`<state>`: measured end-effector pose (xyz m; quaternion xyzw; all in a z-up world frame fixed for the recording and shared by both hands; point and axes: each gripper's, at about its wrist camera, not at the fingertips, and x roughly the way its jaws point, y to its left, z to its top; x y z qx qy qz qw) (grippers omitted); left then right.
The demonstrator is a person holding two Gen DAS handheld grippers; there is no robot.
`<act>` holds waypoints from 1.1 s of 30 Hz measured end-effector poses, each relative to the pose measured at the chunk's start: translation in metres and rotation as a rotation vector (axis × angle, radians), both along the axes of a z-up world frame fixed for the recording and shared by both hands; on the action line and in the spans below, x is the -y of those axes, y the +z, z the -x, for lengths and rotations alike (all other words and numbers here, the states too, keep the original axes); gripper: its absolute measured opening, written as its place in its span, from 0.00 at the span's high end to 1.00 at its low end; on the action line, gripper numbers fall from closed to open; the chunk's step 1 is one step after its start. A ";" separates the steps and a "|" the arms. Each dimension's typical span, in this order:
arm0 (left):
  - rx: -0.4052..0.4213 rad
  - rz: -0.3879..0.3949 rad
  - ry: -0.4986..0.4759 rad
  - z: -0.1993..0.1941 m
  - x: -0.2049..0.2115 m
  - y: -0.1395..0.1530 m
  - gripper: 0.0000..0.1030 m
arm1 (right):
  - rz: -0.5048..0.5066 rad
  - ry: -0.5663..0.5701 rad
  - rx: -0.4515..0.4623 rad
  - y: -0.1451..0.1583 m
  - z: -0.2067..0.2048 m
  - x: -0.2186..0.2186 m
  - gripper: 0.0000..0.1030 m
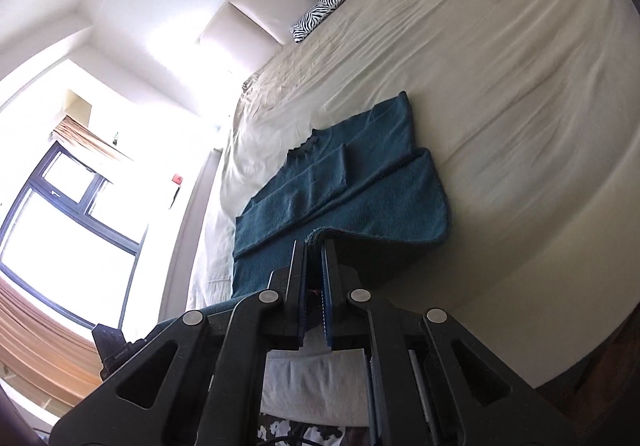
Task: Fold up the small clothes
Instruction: 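Lift the hem with both grippers and fold it toward the collar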
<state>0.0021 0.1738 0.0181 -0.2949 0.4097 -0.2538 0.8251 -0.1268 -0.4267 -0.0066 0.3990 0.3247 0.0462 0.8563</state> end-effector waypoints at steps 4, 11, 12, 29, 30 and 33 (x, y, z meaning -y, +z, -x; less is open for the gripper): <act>0.002 0.024 0.024 -0.023 0.001 0.005 0.95 | 0.005 -0.030 0.031 0.012 -0.025 0.015 0.95; 0.029 0.027 0.054 -0.072 0.013 0.017 0.95 | 0.021 -0.060 0.054 0.021 -0.077 0.037 0.95; 0.029 0.026 0.057 -0.080 0.015 0.017 0.95 | 0.030 -0.064 0.052 0.021 -0.086 0.038 0.95; -0.036 -0.033 0.099 -0.217 0.047 -0.016 0.95 | 0.149 -0.105 -0.082 -0.035 -0.247 0.060 0.95; -0.045 -0.033 0.102 -0.224 0.048 -0.019 0.95 | 0.148 -0.108 -0.089 -0.040 -0.254 0.061 0.95; -0.057 -0.040 0.112 -0.243 0.052 -0.027 0.95 | 0.145 -0.125 -0.109 -0.054 -0.274 0.065 0.95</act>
